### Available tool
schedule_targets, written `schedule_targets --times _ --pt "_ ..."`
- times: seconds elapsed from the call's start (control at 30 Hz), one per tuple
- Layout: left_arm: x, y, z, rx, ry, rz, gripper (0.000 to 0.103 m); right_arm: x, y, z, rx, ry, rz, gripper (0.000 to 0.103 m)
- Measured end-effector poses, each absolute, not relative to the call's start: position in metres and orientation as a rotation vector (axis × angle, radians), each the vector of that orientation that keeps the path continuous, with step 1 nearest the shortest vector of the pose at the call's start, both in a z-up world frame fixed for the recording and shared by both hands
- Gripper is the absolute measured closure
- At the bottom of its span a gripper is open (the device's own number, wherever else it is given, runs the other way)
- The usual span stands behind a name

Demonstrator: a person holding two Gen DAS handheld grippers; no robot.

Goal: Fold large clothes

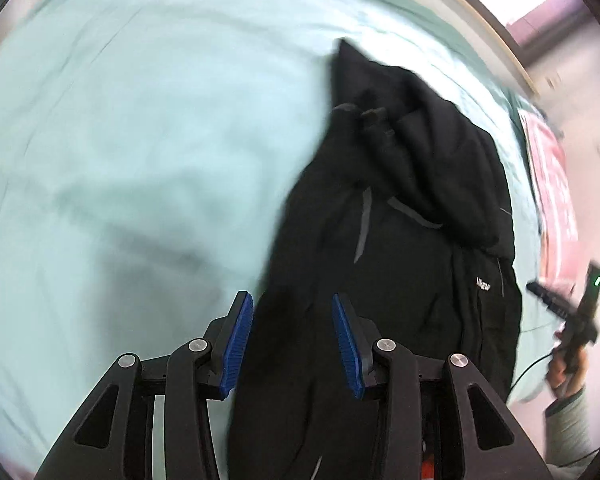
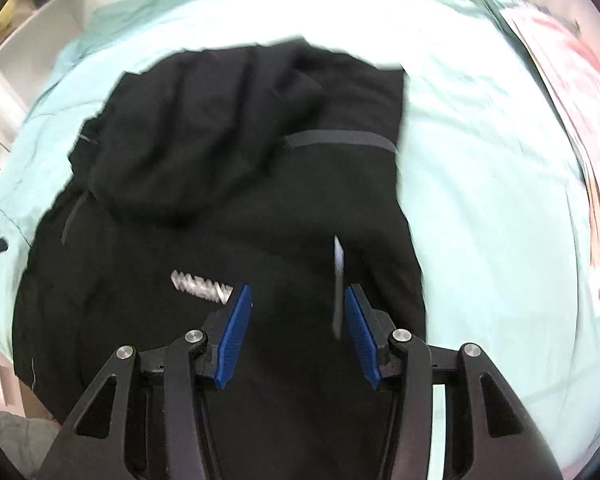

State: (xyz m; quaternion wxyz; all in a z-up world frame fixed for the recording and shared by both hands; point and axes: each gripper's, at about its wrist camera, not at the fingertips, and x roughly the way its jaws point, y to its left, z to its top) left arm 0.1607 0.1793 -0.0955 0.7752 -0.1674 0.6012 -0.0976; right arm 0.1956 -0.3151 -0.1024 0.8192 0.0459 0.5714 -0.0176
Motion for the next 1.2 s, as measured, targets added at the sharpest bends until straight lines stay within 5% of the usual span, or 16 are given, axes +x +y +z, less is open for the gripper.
schedule_targets --times 0.4,0.57,0.67,0.9,1.2 --pt "0.109 0.199 -0.18 -0.635 1.477 -0.296 0.059 0.125 -0.337 -0.133 0.159 1.313 -0.168 0.051" --pt "0.102 0.169 -0.153 -0.803 1.37 -0.599 0.058 0.108 -0.343 -0.135 0.138 1.344 -0.196 0.051" --pt "0.105 0.152 -0.129 -0.756 1.322 -0.679 0.057 0.098 -0.348 -0.129 0.158 1.337 -0.197 0.051" --pt "0.095 0.105 -0.176 -0.559 1.549 -0.596 0.057 0.062 -0.369 -0.137 0.266 1.367 -0.209 0.051" --pt "0.095 0.067 -0.157 -0.48 1.52 -0.597 0.061 0.003 -0.382 -0.17 0.483 1.443 -0.155 0.05"
